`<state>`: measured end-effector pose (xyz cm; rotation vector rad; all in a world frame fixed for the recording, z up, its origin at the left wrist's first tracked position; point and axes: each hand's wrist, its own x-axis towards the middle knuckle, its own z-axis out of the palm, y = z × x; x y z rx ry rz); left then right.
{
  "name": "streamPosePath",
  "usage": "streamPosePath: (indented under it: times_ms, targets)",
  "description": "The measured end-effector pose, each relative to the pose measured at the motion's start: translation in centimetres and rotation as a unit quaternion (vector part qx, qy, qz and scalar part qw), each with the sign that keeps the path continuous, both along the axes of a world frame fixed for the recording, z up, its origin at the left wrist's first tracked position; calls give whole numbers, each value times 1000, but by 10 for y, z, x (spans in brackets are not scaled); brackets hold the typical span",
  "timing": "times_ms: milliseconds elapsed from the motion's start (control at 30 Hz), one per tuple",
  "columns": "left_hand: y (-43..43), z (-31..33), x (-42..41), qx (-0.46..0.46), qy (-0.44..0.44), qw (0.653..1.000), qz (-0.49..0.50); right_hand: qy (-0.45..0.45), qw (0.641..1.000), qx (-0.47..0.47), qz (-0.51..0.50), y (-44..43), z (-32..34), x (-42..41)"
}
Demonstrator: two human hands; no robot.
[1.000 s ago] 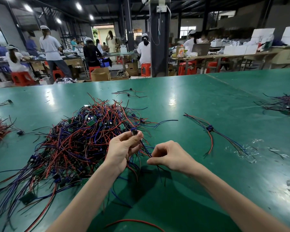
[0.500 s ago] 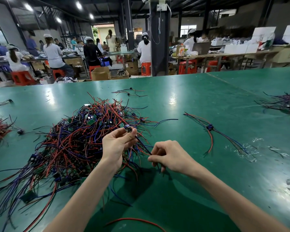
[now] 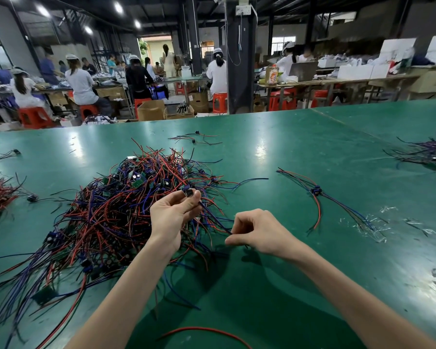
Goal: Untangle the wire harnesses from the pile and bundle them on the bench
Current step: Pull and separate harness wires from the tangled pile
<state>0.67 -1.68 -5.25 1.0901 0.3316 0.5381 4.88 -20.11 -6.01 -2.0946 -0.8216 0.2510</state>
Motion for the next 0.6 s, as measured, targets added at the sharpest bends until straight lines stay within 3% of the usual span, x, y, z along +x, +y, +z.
streamPosePath:
  times_ms: [200, 467, 600]
  targets:
    - [7, -1, 2, -9, 8, 1000, 18, 45, 999, -19, 16, -3, 0, 3]
    - [8, -4, 1, -5, 9, 1000, 23, 40, 998, -49, -24, -1, -1, 5]
    - [1, -2, -1, 14, 0, 1000, 7, 125, 989, -35, -67, 0, -5, 7]
